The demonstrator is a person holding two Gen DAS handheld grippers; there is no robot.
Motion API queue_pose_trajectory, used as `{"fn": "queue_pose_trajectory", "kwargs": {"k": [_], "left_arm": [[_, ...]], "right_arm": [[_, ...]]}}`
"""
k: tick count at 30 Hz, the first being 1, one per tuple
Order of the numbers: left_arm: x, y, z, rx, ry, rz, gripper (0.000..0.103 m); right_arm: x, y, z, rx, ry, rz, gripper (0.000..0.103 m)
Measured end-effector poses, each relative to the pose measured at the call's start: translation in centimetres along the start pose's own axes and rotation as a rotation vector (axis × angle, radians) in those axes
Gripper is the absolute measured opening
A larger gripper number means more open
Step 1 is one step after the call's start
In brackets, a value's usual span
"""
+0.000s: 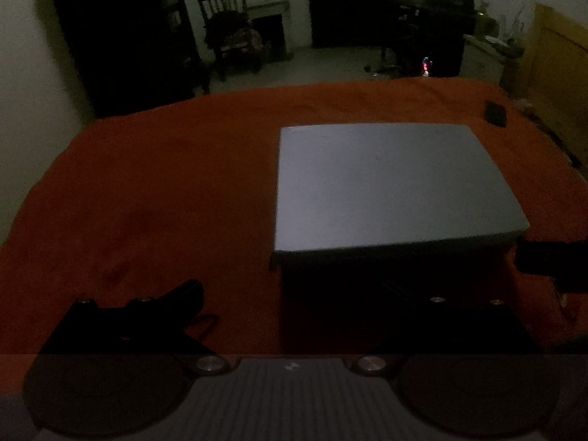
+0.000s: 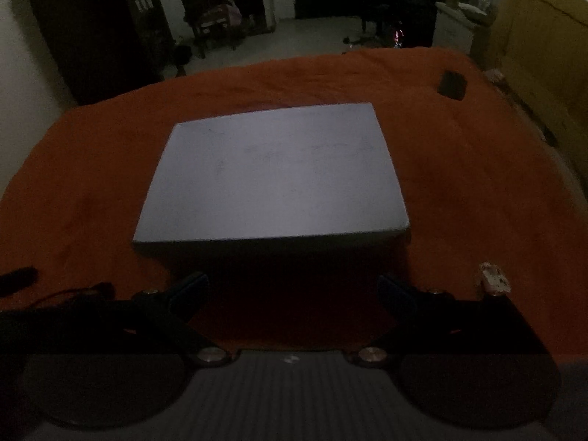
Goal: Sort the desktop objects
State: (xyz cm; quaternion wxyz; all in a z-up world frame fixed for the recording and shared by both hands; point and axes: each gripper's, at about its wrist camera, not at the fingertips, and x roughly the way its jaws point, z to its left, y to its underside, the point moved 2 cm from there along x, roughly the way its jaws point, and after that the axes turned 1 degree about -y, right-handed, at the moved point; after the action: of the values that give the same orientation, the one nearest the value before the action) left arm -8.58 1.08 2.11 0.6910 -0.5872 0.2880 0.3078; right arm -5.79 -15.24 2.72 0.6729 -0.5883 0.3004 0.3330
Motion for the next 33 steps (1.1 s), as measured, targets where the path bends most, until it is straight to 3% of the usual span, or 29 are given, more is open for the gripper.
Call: {"fn": "queue_pose_trajectory", "kwargs": {"k": [33], "left_arm": [[0.3,-4.0,1.3,-0.090,0.040,-0.031,0.103]], "right_arm": [[0.2,-2.4,-1.0,-0.024,0.000,0.019,0.101]]}}
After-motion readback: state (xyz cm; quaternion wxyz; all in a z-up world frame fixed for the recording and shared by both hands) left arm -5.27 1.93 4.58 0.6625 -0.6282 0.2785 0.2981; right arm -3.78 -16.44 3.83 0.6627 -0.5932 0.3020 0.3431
